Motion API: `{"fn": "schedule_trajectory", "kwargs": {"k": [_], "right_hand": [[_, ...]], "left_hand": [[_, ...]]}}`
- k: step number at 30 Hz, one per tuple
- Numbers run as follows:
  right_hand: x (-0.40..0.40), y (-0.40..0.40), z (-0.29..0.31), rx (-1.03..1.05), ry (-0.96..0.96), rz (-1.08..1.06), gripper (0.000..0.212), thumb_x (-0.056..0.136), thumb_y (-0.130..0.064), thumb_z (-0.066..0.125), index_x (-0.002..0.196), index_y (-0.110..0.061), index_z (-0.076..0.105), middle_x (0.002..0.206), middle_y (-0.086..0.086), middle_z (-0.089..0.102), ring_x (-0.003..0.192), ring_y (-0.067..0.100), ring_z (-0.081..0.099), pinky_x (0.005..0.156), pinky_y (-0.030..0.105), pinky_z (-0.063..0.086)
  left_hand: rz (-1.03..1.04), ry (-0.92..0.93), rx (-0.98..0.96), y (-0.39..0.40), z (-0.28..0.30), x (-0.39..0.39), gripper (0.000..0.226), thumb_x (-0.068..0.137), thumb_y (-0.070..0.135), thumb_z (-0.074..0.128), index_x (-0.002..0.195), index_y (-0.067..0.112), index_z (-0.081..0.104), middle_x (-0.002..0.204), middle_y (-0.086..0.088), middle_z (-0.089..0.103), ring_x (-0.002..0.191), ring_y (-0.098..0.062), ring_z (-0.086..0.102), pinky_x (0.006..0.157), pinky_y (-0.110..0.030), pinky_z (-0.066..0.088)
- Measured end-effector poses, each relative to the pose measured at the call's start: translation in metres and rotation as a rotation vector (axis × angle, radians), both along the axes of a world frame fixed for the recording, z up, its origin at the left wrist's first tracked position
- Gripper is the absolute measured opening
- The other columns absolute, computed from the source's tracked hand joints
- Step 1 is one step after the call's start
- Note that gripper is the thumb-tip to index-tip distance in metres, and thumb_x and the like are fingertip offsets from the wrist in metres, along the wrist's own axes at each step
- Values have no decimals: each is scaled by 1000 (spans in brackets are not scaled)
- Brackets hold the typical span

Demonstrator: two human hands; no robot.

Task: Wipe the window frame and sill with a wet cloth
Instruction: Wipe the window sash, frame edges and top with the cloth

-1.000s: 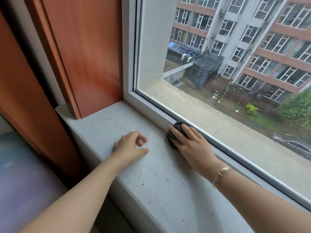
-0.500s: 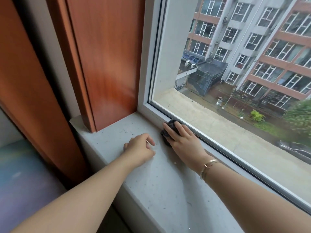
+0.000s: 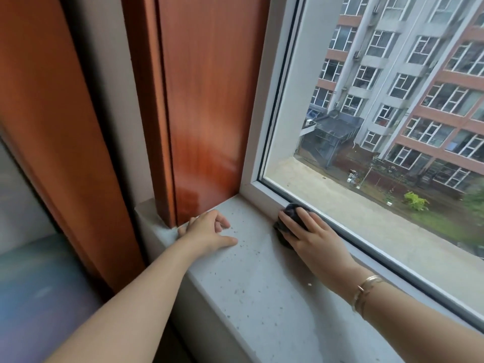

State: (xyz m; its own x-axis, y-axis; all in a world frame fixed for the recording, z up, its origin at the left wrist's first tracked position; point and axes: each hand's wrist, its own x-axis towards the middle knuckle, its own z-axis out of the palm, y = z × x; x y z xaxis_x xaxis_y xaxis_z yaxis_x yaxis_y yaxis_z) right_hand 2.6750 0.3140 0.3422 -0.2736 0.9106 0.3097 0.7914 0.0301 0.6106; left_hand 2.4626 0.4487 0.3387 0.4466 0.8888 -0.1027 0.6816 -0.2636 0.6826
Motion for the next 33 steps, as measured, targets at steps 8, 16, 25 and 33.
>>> {"fn": "schedule_trajectory", "kwargs": {"k": [8, 16, 25, 33], "right_hand": [[-15, 76, -2, 4, -45, 39, 43, 82, -8, 39, 109, -17, 71, 127, 6, 60, 108, 37, 51, 91, 38, 49], [-30, 106, 2, 14, 36, 70, 36, 83, -6, 42, 105, -18, 67, 126, 10, 52, 99, 31, 50, 87, 36, 47], [-16, 93, 5, -43, 14, 159, 33, 83, -3, 30, 99, -15, 56, 125, 21, 55, 105, 37, 55, 89, 42, 49], [-15, 130, 7, 14, -182, 264, 38, 87, -4, 33, 87, -22, 67, 94, 4, 67, 97, 27, 49, 80, 30, 46]], "left_hand": [[-2, -40, 17, 5, -5, -1, 31, 69, 43, 75, 92, 33, 57, 91, 15, 57, 97, -3, 50, 79, -23, 26], [-7, -34, 40, 6, -8, 1, 31, 69, 44, 75, 92, 33, 57, 89, 16, 54, 98, -4, 47, 80, -24, 26], [-28, -29, 18, 7, -6, 1, 29, 69, 44, 74, 88, 36, 53, 87, 18, 50, 101, -5, 47, 79, -25, 25], [-44, -35, -20, 8, -6, 1, 30, 71, 44, 73, 92, 37, 53, 90, 18, 50, 102, -6, 45, 76, -25, 24]]}}
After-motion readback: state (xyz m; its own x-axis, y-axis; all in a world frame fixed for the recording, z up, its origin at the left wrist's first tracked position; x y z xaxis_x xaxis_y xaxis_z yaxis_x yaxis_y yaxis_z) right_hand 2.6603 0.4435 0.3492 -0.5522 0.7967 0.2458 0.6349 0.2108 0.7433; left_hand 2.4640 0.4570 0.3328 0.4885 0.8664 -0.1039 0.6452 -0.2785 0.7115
